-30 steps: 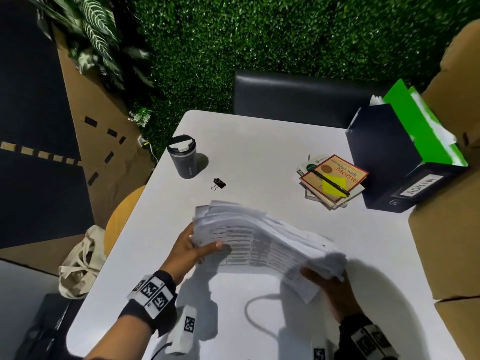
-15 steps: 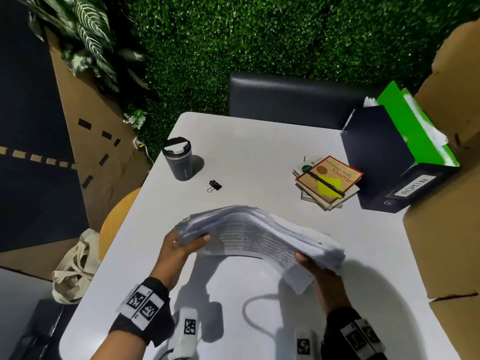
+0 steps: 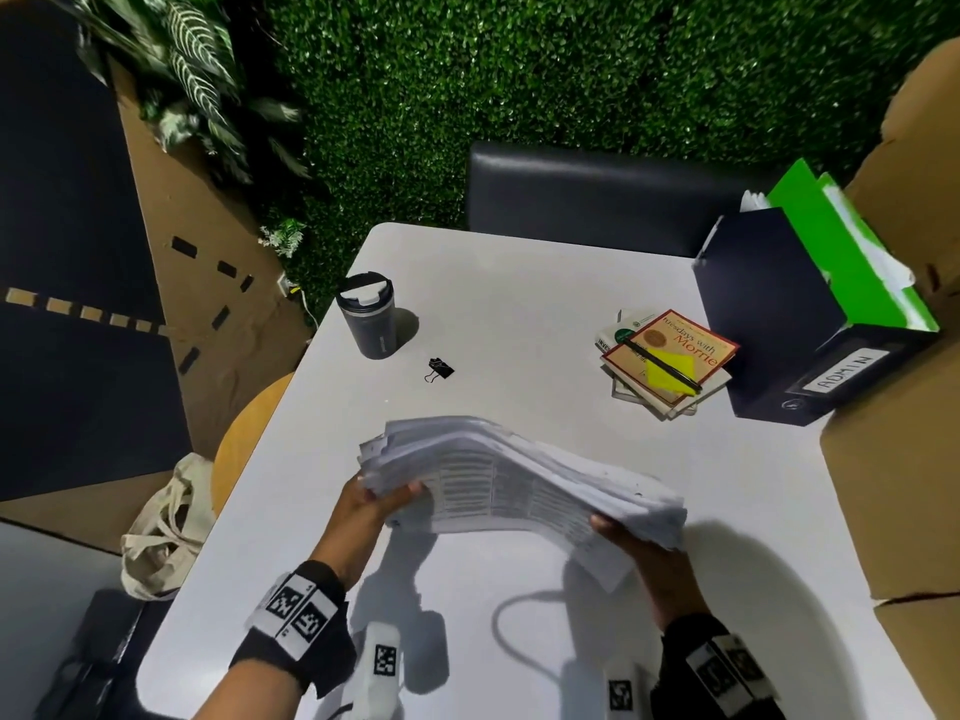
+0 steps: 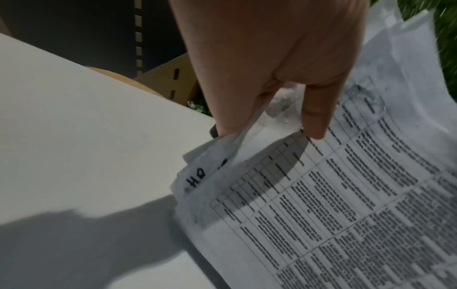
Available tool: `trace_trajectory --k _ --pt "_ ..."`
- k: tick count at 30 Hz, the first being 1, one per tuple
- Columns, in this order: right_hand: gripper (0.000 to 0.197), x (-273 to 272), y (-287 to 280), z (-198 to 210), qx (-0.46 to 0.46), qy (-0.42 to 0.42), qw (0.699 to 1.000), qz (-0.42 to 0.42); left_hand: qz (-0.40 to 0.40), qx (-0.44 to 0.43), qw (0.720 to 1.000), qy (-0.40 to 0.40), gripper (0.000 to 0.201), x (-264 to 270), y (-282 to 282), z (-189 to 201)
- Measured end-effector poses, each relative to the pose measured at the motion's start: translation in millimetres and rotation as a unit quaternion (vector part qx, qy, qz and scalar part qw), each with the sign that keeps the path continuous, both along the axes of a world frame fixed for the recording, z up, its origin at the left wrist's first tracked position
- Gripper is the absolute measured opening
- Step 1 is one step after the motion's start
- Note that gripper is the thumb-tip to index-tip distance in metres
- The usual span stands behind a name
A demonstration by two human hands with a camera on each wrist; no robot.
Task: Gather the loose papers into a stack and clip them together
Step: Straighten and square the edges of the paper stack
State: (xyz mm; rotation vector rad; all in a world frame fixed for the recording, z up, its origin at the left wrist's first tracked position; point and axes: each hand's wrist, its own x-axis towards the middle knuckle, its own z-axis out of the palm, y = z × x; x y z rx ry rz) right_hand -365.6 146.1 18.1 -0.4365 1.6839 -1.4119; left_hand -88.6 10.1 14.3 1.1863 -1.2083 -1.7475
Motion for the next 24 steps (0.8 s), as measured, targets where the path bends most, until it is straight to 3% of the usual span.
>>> trace_trajectory --k 5,8,11,17,24 --pt "0.039 0 10 1 -0.021 0.025 0.999 0.007 -0.014 -0.041 0.999 0.017 0.083 2 1 15" --pt "0.03 -1 10 4 -0.023 0.031 0.999 0.029 0.002 -0.07 0.997 0.029 0.082 4 1 19" --pt "0.036 0 10 1 -0.028 0.052 0.997 0.043 0.045 -0.099 0.994 0.028 0.074 -3 0 28" --pt "0.032 -5 8 -2 -0.035 0.056 0.996 0.053 0.14 -0.127 0.982 0.021 0.063 -23 -1 44" --pt "0.029 -4 11 1 -0.051 0.038 0.997 0.048 0.128 -0.111 0.985 0.01 0.024 -25 -5 40"
